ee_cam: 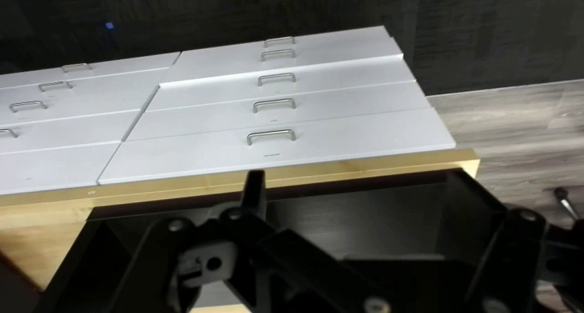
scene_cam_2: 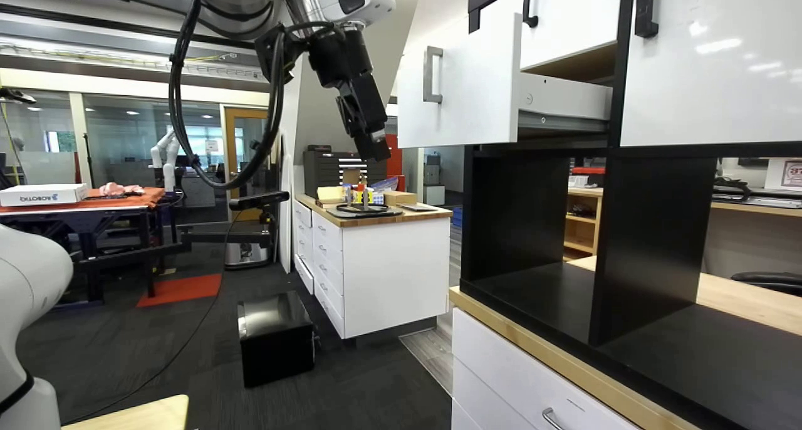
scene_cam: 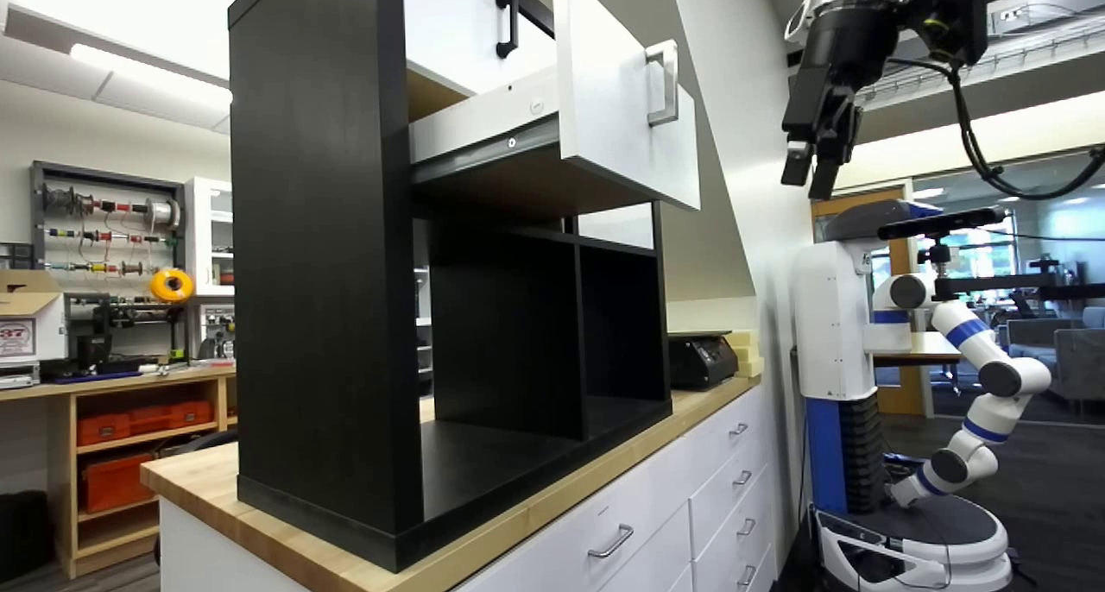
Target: Open the bottom drawer on the right
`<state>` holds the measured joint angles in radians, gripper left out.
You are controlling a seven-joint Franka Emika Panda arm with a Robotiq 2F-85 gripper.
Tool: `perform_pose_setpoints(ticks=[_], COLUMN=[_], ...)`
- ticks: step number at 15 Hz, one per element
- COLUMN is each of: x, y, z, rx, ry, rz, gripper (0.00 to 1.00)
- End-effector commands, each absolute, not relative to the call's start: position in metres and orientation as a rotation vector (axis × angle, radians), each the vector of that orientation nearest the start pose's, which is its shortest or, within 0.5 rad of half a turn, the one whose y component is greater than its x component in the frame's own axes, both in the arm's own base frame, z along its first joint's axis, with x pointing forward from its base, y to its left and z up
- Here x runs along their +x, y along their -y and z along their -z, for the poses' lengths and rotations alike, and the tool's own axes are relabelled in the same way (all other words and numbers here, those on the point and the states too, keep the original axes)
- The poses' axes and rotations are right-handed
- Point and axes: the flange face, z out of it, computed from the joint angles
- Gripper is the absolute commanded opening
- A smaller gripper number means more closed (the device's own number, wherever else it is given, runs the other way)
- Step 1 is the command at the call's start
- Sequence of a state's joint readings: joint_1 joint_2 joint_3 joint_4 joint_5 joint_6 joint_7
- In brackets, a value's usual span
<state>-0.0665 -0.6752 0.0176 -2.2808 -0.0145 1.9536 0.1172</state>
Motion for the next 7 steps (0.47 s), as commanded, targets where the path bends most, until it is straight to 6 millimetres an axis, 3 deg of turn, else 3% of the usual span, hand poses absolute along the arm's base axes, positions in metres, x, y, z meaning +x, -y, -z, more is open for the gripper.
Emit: perform_pose_setpoints(ticks=[1, 2, 7], x=[0.3812, 0.3736, 0.3761], y=[0.0135, 0.0137, 0.0132], z=[-0.6436, -0.6356, -0.6357], rx=[-3.06, -3.08, -3.081], ry=[-0.136, -0.194, -0.187], rz=[0.358, 0.446, 0.433], gripper=[1.0, 1.0, 1.0])
